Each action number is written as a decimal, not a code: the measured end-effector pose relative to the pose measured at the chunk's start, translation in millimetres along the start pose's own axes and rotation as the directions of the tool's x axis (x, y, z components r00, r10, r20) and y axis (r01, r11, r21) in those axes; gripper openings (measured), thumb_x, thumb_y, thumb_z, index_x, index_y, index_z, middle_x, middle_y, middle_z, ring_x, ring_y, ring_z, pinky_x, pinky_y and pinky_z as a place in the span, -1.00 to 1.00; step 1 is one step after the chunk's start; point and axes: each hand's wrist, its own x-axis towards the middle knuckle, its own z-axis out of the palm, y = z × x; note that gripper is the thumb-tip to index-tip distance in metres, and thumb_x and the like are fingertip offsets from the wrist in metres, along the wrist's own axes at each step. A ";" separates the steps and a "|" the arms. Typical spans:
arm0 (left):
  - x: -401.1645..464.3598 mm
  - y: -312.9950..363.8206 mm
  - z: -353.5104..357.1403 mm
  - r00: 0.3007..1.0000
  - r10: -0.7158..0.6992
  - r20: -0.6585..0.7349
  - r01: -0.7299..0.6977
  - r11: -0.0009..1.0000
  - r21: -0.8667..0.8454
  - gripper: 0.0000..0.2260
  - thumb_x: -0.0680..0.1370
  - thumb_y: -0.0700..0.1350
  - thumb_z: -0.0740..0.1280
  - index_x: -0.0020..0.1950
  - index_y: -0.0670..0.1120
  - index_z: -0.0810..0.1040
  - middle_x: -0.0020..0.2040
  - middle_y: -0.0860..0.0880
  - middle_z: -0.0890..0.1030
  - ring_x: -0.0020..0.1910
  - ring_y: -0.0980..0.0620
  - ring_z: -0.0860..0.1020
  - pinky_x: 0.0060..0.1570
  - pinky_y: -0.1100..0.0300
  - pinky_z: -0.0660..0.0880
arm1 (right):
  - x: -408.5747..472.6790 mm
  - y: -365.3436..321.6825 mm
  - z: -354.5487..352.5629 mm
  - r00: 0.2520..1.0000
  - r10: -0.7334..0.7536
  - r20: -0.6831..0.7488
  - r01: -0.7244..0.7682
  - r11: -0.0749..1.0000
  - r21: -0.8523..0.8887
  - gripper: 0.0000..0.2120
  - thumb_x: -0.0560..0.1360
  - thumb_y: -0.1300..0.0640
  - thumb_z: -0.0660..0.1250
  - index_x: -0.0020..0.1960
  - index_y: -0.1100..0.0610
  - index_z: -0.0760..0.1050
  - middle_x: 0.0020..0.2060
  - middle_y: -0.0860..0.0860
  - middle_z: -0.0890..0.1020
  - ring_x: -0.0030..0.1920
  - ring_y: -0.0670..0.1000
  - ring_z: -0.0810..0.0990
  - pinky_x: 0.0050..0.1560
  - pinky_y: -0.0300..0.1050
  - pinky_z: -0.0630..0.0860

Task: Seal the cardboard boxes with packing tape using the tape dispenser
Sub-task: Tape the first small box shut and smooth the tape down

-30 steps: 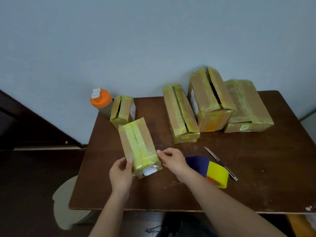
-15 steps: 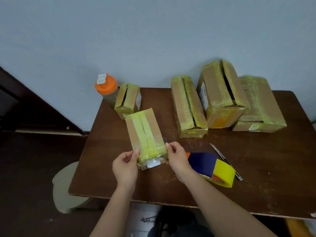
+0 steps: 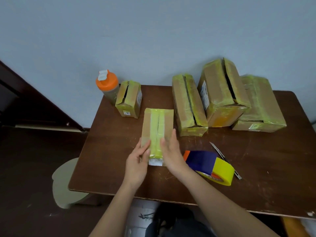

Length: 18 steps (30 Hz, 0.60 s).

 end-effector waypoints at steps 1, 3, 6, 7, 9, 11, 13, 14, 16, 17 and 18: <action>-1.0 -2.2 1.5 1.000 -0.005 0.013 0.006 1.000 -0.017 -0.67 0.61 -0.13 0.26 0.38 -0.04 0.47 0.44 0.01 0.39 0.38 0.42 0.25 0.30 0.49 0.25 | -2.0 2.9 3.2 0.997 -0.038 0.071 0.039 0.999 -0.021 -0.38 0.68 -0.06 0.03 0.59 -0.07 -0.27 0.55 -0.03 0.01 0.44 -0.17 0.09 0.38 -0.24 0.05; -2.0 -0.5 -1.1 0.998 -0.023 0.050 0.026 0.997 -0.067 -0.66 0.60 -0.13 0.28 0.38 -0.04 0.46 0.40 0.04 0.43 0.25 0.58 0.25 0.19 0.59 0.27 | -4.2 8.8 0.3 0.983 -0.111 0.145 0.117 0.993 -0.032 -0.43 0.69 -0.02 0.04 0.55 -0.24 -0.22 0.55 -0.07 -0.05 0.43 -0.21 0.05 0.38 -0.28 0.02; 0.8 -4.3 -12.2 0.993 -0.016 0.118 0.035 0.986 -0.161 -0.67 0.54 -0.17 0.36 0.30 0.00 0.53 0.41 0.06 0.39 0.29 0.49 0.30 0.26 0.41 0.37 | -6.9 17.7 -13.8 0.974 -0.185 0.132 0.195 0.978 -0.073 -0.62 0.65 -0.08 0.11 0.42 -0.37 0.22 0.55 -0.08 -0.01 0.54 -0.10 0.02 0.43 -0.25 0.07; 1.9 -6.4 -15.4 0.992 -0.009 0.124 0.033 0.981 -0.190 -0.68 0.52 -0.21 0.39 0.26 -0.02 0.58 0.44 0.05 0.35 0.32 0.42 0.33 0.25 0.35 0.40 | -8.7 21.4 -17.1 0.972 -0.213 0.099 0.221 0.972 -0.082 -0.67 0.63 -0.08 0.17 0.37 -0.31 0.37 0.55 -0.09 0.02 0.54 -0.12 0.03 0.43 -0.29 0.10; 2.0 -10.2 -17.0 0.993 0.006 0.122 0.025 0.967 -0.253 -0.69 0.46 -0.31 0.43 0.16 -0.08 0.64 0.45 0.03 0.34 0.35 0.25 0.40 0.19 0.28 0.48 | -12.5 28.3 -19.1 0.958 -0.277 0.068 0.282 0.957 -0.072 -0.71 0.57 -0.02 0.30 0.29 -0.14 0.55 0.56 -0.07 0.11 0.52 -0.18 0.13 0.43 -0.34 0.17; 0.2 -11.3 -14.7 0.992 0.026 0.123 0.012 0.954 -0.301 -0.70 0.42 -0.36 0.43 0.10 -0.09 0.68 0.42 0.03 0.41 0.36 0.11 0.44 0.14 0.23 0.52 | -13.8 35.0 -18.3 0.948 -0.308 0.075 0.314 0.946 -0.079 -0.68 0.52 0.06 0.40 0.27 -0.04 0.59 0.56 -0.04 0.16 0.49 -0.19 0.22 0.45 -0.30 0.22; -0.7 -12.4 -13.3 0.993 0.039 0.114 -0.002 0.952 -0.307 -0.70 0.40 -0.33 0.44 0.07 -0.04 0.69 0.39 0.03 0.45 0.36 0.07 0.44 0.13 0.19 0.54 | -11.1 39.3 -18.2 0.943 -0.328 0.062 0.334 0.932 -0.142 -0.63 0.47 0.10 0.45 0.27 -0.04 0.58 0.56 -0.02 0.17 0.49 -0.16 0.24 0.46 -0.22 0.24; -0.5 -12.9 -13.8 0.993 0.046 0.109 -0.012 0.956 -0.293 -0.69 0.39 -0.30 0.45 0.07 -0.02 0.69 0.39 0.01 0.46 0.36 0.07 0.45 0.14 0.17 0.54 | -8.2 41.8 -17.9 0.933 -0.355 0.058 0.359 0.914 -0.188 -0.61 0.46 0.09 0.46 0.28 -0.04 0.57 0.56 0.01 0.17 0.49 -0.13 0.25 0.46 -0.16 0.26; 0.9 -15.3 -16.4 0.994 0.067 0.089 -0.046 0.974 -0.222 -0.67 0.37 -0.26 0.47 0.09 0.00 0.68 0.39 -0.01 0.46 0.33 0.12 0.47 0.17 0.17 0.53 | -2.5 46.7 -17.0 0.902 -0.426 0.074 0.428 0.860 -0.277 -0.61 0.46 0.06 0.45 0.28 -0.04 0.57 0.55 0.07 0.19 0.48 -0.05 0.29 0.44 -0.03 0.33; 1.6 -16.0 -17.4 0.993 0.091 0.079 -0.077 0.983 -0.166 -0.66 0.37 -0.28 0.48 0.10 -0.01 0.67 0.38 0.00 0.45 0.30 0.17 0.49 0.17 0.23 0.52 | 0.5 48.4 -16.7 0.886 -0.454 0.092 0.459 0.833 -0.308 -0.62 0.47 0.02 0.42 0.28 -0.03 0.58 0.54 0.09 0.22 0.47 0.00 0.32 0.41 0.02 0.37; 1.8 -16.6 -17.9 0.990 0.123 0.072 -0.116 0.988 -0.098 -0.65 0.38 -0.30 0.48 0.12 -0.04 0.65 0.36 0.00 0.45 0.26 0.23 0.49 0.15 0.31 0.50 | 2.8 49.5 -16.2 0.870 -0.481 0.107 0.487 0.808 -0.331 -0.63 0.48 -0.02 0.39 0.28 -0.01 0.58 0.53 0.12 0.25 0.46 0.04 0.36 0.38 0.07 0.40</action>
